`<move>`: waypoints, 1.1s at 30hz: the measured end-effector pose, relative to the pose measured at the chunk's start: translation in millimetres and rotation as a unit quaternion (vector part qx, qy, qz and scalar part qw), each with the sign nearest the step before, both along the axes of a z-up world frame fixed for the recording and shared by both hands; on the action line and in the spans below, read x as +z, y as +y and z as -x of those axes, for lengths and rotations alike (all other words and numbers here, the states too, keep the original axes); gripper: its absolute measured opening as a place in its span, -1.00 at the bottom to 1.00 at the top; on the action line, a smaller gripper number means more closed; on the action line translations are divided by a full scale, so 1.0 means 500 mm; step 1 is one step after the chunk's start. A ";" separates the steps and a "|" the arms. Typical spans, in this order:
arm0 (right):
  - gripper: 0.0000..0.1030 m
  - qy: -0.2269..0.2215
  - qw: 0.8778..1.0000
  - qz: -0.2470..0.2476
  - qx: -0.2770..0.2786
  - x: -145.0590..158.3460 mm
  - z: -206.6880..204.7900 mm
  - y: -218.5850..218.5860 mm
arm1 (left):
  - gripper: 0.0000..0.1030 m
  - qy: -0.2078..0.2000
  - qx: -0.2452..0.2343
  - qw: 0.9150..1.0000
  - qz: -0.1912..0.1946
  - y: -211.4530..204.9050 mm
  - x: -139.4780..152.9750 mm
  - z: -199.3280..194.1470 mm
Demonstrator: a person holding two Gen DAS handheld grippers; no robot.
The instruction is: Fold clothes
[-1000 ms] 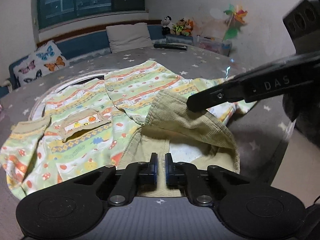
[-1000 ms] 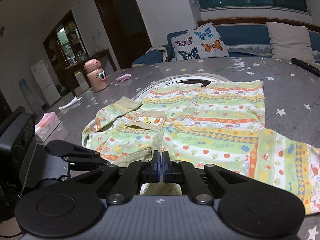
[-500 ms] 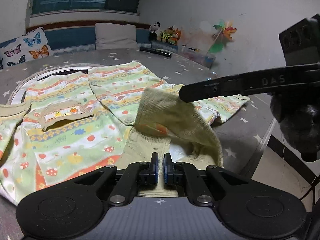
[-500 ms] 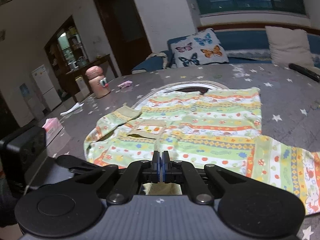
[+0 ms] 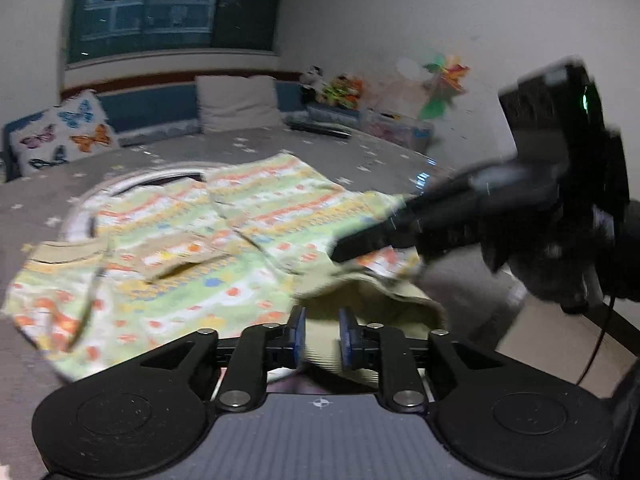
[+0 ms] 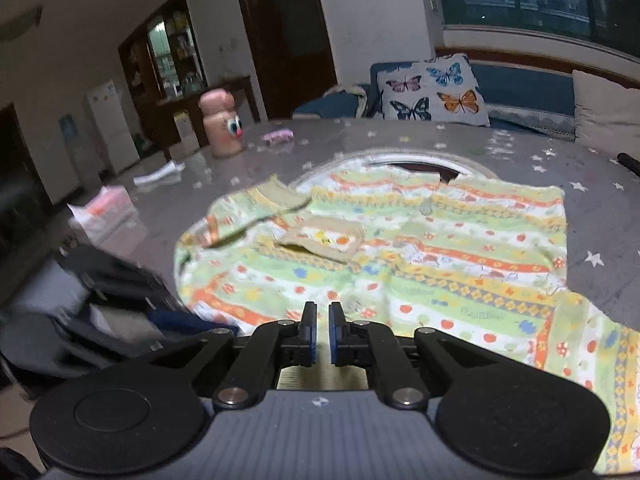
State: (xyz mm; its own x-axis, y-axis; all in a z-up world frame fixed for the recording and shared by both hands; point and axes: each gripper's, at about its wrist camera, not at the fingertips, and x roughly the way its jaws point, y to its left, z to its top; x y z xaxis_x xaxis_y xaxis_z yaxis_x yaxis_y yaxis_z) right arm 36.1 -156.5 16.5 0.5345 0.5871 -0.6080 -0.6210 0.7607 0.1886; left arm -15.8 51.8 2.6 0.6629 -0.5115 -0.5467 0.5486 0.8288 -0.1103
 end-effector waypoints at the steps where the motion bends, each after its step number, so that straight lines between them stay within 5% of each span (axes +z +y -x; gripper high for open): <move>1: -0.87 0.007 1.000 0.008 0.002 -0.014 -0.006 0.006 | -0.40 -0.004 0.016 1.000 -0.004 0.007 0.003 -0.006; 4: -0.86 0.023 0.999 0.033 0.013 -0.050 -0.008 0.024 | -0.24 -0.016 0.090 0.996 -0.024 0.030 0.011 -0.037; 9: -0.76 0.000 0.998 0.056 0.021 -0.063 0.012 0.039 | -0.19 -0.030 0.199 0.977 -0.071 0.050 0.013 -0.125; 18: -0.75 0.009 0.999 0.047 0.020 -0.064 0.008 0.034 | -0.21 0.025 0.274 0.956 -0.106 0.072 -0.031 -0.300; 22: -0.75 0.011 0.999 0.044 0.022 -0.064 0.006 0.032 | -0.54 0.040 0.284 0.951 -0.111 0.081 -0.051 -0.330; 25: -0.75 0.013 0.999 0.041 0.022 -0.064 0.005 0.031 | -0.90 0.036 0.288 0.952 -0.096 0.095 -0.047 -0.319; 29: -0.75 0.013 0.999 0.040 0.022 -0.065 0.005 0.030 | -0.93 0.010 0.322 0.945 -0.058 0.143 -0.011 -0.282; 33: -0.75 0.011 0.999 0.042 0.022 -0.065 0.006 0.032 | -0.93 -0.016 0.376 0.926 -0.018 0.212 0.032 -0.217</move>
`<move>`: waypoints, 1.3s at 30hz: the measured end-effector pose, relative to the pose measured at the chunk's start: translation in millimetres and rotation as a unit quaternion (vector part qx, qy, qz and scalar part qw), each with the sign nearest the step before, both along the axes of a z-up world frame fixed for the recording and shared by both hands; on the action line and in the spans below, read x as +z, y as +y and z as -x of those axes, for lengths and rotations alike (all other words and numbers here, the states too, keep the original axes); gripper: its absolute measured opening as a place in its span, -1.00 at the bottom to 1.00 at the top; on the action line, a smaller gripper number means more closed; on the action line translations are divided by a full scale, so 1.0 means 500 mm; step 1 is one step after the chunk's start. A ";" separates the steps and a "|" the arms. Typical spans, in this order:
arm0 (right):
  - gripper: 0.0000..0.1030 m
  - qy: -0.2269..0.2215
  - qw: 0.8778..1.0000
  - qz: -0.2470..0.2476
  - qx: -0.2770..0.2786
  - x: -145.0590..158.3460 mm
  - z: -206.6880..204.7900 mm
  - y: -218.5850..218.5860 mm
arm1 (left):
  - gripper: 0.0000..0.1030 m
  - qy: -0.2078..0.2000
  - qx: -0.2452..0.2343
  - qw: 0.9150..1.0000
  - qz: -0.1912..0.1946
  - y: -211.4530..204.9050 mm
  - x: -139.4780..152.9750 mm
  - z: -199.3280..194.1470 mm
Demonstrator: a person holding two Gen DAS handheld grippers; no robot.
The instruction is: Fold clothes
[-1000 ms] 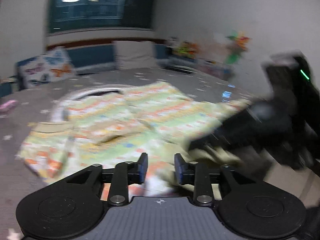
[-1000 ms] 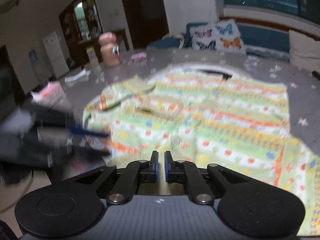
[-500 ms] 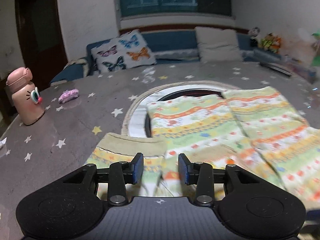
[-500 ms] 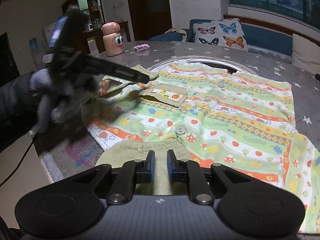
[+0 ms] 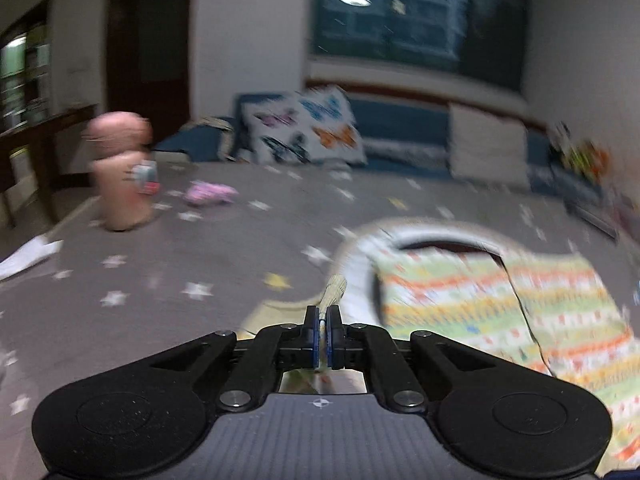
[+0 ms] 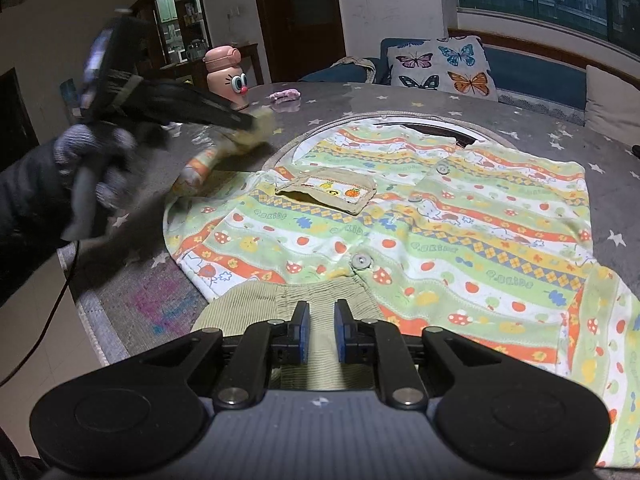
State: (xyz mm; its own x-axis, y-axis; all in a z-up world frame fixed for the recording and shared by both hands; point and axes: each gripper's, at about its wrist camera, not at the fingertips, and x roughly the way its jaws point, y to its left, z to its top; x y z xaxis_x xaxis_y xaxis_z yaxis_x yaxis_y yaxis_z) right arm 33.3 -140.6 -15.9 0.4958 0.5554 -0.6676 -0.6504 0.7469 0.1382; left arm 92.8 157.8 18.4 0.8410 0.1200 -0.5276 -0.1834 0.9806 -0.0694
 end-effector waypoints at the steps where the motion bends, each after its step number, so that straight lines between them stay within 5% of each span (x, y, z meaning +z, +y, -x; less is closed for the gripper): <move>1: -0.75 0.000 1.000 0.001 0.000 0.000 0.000 0.000 | -0.93 -0.007 0.014 1.000 0.005 0.018 0.005 0.018; 7: -0.74 -0.002 1.000 0.003 -0.002 0.001 0.003 0.003 | -0.93 -0.026 0.095 0.995 0.021 0.113 0.015 0.124; 13: -0.68 -0.003 1.000 0.007 0.001 0.001 0.004 0.006 | -0.93 0.011 0.163 0.986 0.020 0.166 -0.040 0.181; 27: -0.46 0.001 1.000 0.006 0.008 0.004 0.005 0.010 | -0.80 0.033 0.210 0.977 -0.016 0.168 -0.046 0.174; 34: -0.43 -0.007 1.000 0.006 0.005 0.011 0.012 0.009 | -0.72 0.031 0.115 0.993 -0.005 0.094 -0.036 0.149; 39: -0.43 -0.008 1.000 0.012 0.007 0.007 0.018 0.006 | -0.66 0.045 0.067 0.997 -0.020 0.045 -0.060 0.118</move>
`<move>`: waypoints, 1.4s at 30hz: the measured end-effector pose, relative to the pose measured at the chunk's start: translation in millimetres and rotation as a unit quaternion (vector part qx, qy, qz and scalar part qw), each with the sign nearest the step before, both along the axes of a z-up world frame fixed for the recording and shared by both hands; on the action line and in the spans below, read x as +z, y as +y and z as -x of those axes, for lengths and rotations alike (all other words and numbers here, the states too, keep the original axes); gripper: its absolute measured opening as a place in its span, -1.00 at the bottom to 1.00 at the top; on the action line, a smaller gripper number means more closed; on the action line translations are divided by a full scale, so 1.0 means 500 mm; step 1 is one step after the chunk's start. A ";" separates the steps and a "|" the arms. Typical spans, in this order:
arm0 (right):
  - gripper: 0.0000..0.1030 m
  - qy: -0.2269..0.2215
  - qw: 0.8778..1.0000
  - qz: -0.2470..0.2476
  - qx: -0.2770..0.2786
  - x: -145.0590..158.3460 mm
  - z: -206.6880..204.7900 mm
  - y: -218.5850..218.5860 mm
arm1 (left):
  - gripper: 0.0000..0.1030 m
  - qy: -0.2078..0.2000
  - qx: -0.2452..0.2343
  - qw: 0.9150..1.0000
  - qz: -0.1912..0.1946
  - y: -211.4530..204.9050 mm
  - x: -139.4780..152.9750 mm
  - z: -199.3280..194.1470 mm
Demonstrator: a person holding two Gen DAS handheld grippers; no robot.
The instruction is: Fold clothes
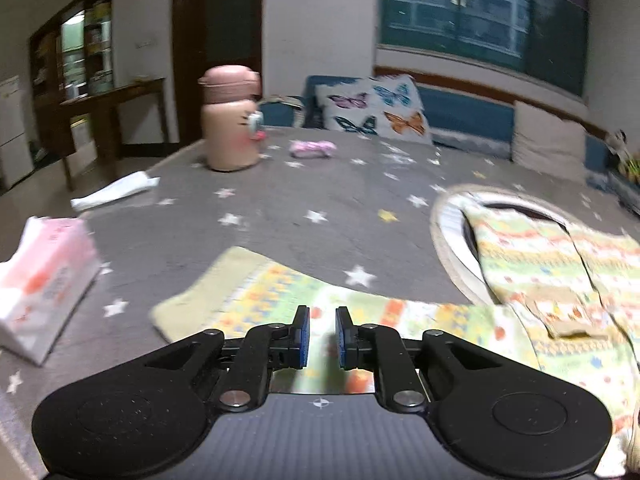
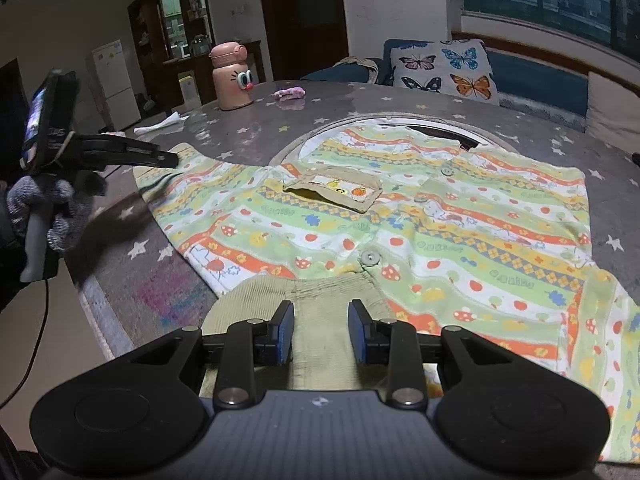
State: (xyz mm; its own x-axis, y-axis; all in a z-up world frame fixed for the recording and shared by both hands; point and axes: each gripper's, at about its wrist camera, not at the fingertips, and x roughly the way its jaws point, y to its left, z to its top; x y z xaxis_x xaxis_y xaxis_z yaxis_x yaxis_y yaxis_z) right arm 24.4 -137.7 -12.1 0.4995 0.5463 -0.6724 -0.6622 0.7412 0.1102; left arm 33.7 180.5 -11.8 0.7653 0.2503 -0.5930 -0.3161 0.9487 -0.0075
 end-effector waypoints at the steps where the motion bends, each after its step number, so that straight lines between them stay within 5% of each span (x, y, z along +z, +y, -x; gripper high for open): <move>1: -0.43 -0.002 1.000 0.001 0.001 0.000 0.002 0.000 | -0.64 0.004 -0.005 1.000 -0.005 -0.007 -0.006 -0.004; 8: -0.42 -0.021 0.998 -0.028 -0.048 0.035 0.005 -0.064 | -0.43 0.011 -0.009 0.999 -0.044 -0.016 -0.030 -0.013; 14: -0.42 -0.036 0.984 -0.032 -0.170 0.038 -0.026 -0.185 | -0.43 0.015 -0.004 0.999 -0.043 -0.015 -0.026 -0.013; 23: -0.42 -0.057 0.933 0.034 -0.354 0.003 -0.081 -0.406 | -0.36 0.022 0.005 0.999 -0.048 -0.012 -0.020 -0.019; 30: -0.42 -0.054 0.921 0.052 -0.383 -0.023 -0.127 -0.479 | -0.36 0.021 0.006 0.998 -0.057 -0.018 -0.004 -0.013; 34: -0.42 -0.050 0.917 0.022 -0.394 -0.029 -0.145 -0.501 | -0.34 0.014 -0.002 0.998 -0.060 -0.028 0.016 -0.009; 42: -0.45 -0.057 0.919 0.021 -0.390 -0.031 -0.145 -0.505 | -0.31 -0.006 -0.077 0.996 -0.050 -0.107 0.060 -0.011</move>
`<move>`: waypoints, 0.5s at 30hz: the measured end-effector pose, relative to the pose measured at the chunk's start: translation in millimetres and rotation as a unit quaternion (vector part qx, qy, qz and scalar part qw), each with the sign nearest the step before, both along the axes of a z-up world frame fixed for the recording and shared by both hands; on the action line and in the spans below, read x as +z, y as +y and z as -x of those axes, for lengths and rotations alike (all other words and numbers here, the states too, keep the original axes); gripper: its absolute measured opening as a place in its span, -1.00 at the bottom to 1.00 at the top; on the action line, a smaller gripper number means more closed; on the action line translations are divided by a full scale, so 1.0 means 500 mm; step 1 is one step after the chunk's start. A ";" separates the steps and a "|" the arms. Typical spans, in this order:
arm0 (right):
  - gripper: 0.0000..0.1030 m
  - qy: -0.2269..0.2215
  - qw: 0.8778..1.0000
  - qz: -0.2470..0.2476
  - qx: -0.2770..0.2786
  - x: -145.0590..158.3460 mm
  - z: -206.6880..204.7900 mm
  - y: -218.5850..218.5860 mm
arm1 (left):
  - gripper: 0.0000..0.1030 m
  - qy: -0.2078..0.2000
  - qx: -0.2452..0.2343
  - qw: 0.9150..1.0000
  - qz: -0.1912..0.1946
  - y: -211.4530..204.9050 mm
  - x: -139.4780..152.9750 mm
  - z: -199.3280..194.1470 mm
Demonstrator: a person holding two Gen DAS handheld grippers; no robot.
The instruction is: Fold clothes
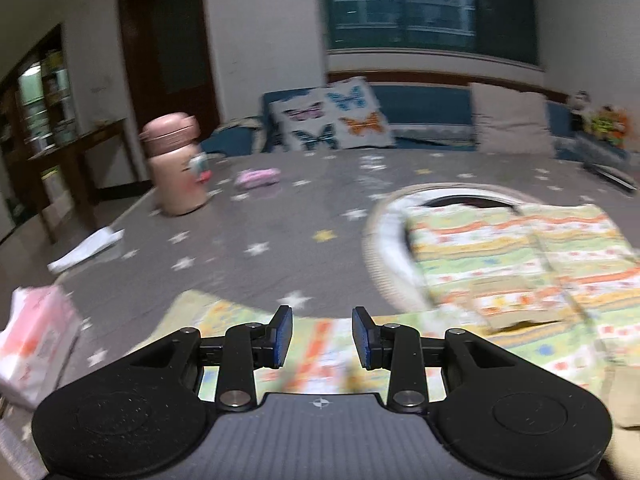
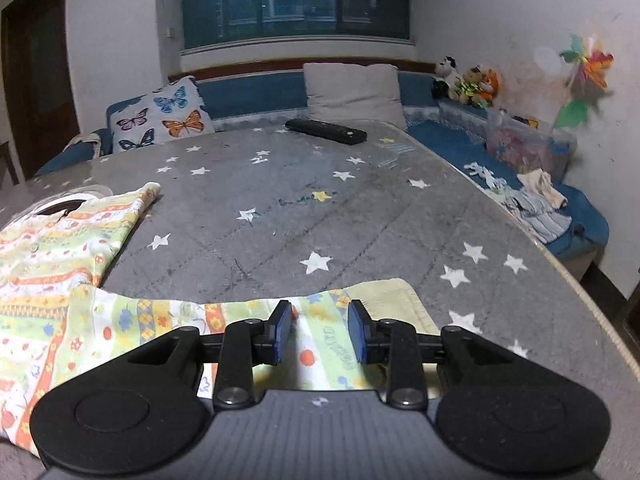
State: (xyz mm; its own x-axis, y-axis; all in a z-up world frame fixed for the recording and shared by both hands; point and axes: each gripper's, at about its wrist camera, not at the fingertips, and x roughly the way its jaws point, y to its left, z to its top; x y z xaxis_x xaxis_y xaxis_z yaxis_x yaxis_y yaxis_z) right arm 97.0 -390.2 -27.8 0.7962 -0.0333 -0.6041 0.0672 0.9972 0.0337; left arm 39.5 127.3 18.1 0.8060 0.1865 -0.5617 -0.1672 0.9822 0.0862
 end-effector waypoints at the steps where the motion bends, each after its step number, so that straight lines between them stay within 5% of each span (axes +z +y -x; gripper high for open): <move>1: -0.44 -0.001 1.000 0.001 0.001 0.001 0.000 -0.002 | -0.29 -0.003 -0.013 1.000 0.001 -0.014 0.005 0.000; 8: -0.43 -0.016 0.998 -0.025 -0.052 0.023 0.057 -0.045 | -0.19 -0.005 -0.107 0.994 0.021 -0.128 0.025 -0.018; 15: -0.41 -0.010 0.996 -0.035 -0.077 0.005 0.114 -0.074 | -0.13 0.010 -0.205 0.978 0.023 -0.267 0.019 -0.035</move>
